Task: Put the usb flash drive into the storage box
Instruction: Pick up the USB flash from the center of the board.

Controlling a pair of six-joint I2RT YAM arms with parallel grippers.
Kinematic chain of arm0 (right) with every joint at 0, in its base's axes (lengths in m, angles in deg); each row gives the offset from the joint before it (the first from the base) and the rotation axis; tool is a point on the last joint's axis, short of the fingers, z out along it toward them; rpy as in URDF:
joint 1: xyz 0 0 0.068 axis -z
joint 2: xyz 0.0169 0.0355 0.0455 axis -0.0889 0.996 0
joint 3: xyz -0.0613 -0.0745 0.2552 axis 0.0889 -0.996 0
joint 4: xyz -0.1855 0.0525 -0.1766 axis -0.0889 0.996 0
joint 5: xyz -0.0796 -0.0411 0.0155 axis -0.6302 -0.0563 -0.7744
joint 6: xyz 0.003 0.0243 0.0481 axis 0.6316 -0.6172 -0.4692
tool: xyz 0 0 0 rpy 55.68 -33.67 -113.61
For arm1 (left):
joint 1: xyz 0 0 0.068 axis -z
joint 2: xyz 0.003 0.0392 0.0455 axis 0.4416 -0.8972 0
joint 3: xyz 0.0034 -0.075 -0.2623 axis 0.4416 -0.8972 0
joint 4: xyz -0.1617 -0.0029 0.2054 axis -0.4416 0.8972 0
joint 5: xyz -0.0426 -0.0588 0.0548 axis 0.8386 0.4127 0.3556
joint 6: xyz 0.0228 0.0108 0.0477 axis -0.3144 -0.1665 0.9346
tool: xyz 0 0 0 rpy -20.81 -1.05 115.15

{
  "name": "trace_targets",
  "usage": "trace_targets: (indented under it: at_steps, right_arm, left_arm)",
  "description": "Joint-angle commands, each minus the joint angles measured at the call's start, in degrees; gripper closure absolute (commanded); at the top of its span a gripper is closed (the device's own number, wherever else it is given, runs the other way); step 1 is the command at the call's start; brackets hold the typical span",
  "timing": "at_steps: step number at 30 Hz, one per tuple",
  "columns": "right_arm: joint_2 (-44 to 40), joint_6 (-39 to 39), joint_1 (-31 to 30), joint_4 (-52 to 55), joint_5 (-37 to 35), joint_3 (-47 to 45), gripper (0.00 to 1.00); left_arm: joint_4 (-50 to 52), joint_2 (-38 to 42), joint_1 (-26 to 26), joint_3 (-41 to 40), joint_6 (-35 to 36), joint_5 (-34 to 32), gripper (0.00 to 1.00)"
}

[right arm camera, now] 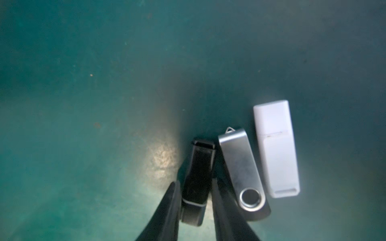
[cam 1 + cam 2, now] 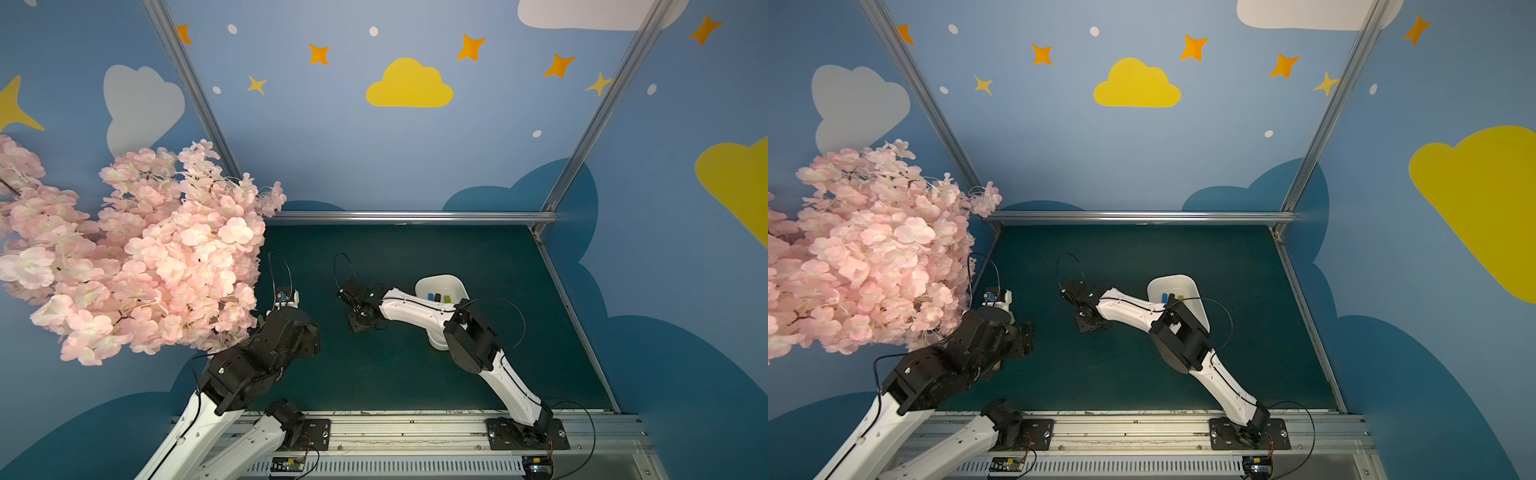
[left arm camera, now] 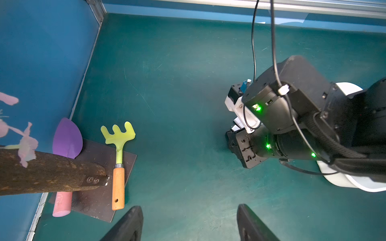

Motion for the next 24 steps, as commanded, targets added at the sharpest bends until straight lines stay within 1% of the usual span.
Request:
trace_targets:
  at_steps: [1,4,8,12,15,19,22,24]
  right_arm:
    - [6.0,1.0,0.2,7.8,-8.4,1.6,0.70]
    - [7.7,1.5,0.0,10.0,-9.1,3.6,0.71]
    - [8.7,2.0,-0.2,10.5,-9.3,4.1,0.74]
    - [8.9,2.2,-0.2,10.6,-9.5,4.0,0.81]
    - [8.3,2.6,-0.2,10.4,-8.9,4.1,0.83]
    - [5.5,4.7,-0.7,8.8,-7.3,3.4,0.85]
    - [1.4,6.4,-1.4,7.0,-6.8,1.9,0.86]
    - [-2.4,8.1,-1.8,4.9,-5.3,-0.1,0.86]
  left_arm:
    - [-0.4,0.0,-0.3,-0.4,0.5,0.5,0.26]
    - [-0.3,-0.3,-0.2,-0.4,0.4,0.6,0.26]
    - [-0.4,-0.6,-0.2,-0.4,0.4,0.6,0.26]
    - [-0.4,-0.6,-0.3,-0.4,0.5,0.7,0.26]
    - [-0.4,-0.7,-0.3,-0.5,0.6,0.6,0.26]
    - [-0.4,-0.8,-0.2,-0.5,0.5,0.6,0.26]
    - [-0.4,-0.8,-0.2,-0.5,0.4,0.6,0.26]
    - [-0.4,-0.7,-0.2,-0.5,0.5,0.6,0.26]
